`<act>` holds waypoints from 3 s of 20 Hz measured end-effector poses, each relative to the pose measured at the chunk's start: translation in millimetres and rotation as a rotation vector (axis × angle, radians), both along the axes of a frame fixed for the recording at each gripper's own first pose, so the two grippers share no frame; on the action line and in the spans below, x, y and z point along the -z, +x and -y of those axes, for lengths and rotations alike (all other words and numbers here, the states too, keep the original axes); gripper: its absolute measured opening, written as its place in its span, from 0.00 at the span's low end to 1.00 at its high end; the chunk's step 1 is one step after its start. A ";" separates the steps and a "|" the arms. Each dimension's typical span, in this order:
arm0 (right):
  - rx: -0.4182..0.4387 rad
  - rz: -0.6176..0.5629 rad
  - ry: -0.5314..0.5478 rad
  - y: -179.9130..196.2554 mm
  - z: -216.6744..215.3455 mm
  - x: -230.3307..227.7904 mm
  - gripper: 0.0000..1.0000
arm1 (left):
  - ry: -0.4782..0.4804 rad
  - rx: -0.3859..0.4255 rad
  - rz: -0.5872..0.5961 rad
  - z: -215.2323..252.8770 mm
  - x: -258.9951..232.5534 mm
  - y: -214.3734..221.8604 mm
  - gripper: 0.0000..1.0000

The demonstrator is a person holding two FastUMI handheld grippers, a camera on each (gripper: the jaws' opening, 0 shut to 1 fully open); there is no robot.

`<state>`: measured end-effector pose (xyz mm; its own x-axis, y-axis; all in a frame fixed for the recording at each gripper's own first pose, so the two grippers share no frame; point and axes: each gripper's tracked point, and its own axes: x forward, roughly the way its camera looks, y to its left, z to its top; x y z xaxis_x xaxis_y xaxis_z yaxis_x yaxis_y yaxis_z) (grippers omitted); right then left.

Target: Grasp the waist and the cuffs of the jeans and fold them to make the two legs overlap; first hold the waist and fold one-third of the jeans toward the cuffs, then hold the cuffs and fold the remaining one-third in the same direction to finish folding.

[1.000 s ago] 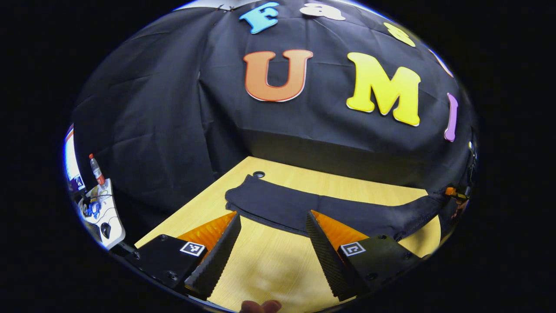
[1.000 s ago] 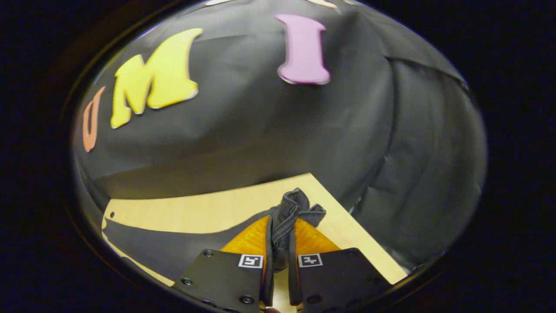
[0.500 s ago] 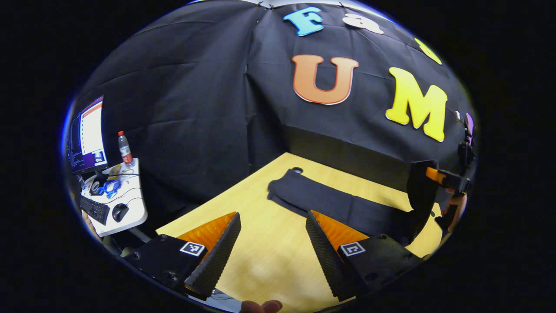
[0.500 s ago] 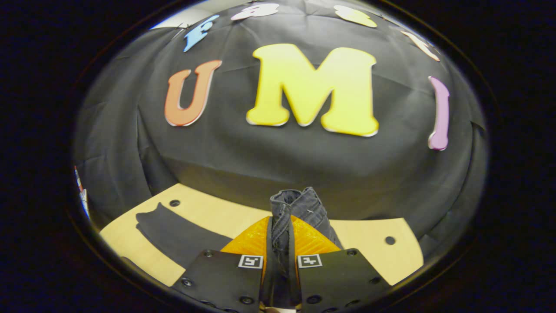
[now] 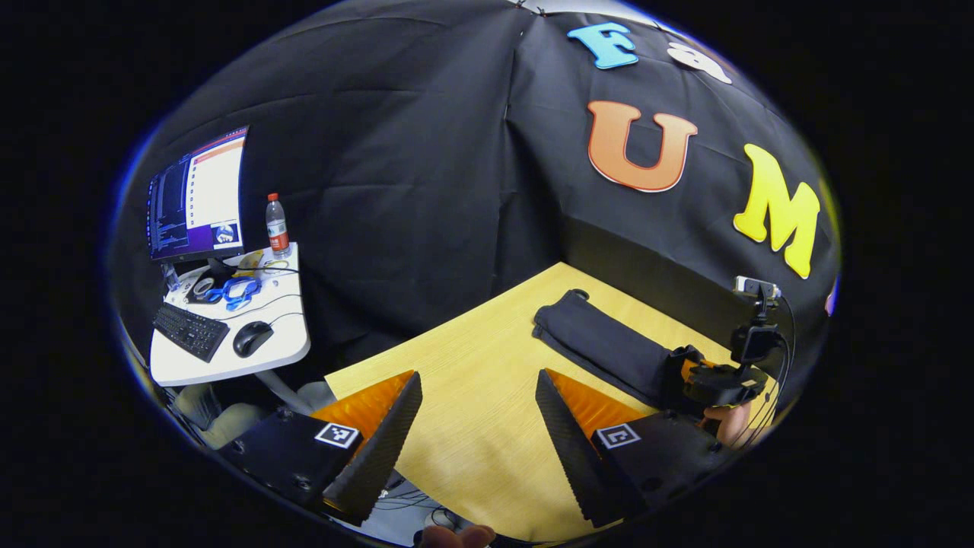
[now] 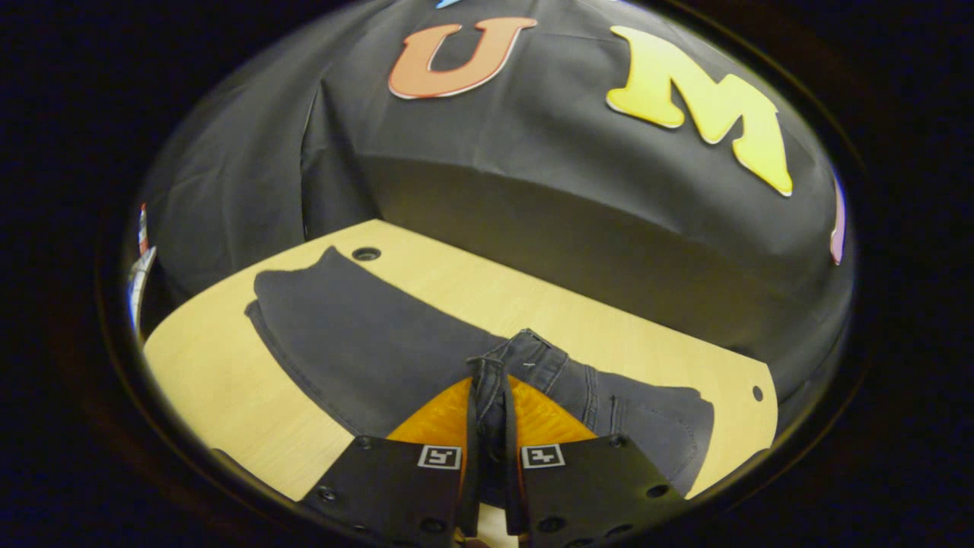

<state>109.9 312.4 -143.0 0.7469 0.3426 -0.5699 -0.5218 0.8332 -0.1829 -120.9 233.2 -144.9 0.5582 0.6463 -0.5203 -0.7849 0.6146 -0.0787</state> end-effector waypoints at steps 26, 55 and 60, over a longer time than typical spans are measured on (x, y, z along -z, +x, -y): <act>0.178 0.043 0.103 -73.4 265.8 -180.2 0.99 | -0.861 -0.118 0.263 -70.5 106.4 259.1 0.98; 0.606 -0.296 0.213 -71.5 377.9 -72.6 0.99 | -0.941 -0.307 0.103 -88.8 198.3 320.2 0.20; 0.569 -0.221 0.215 -84.4 373.3 -102.6 0.99 | -0.864 -0.199 0.100 -83.7 179.9 318.6 0.05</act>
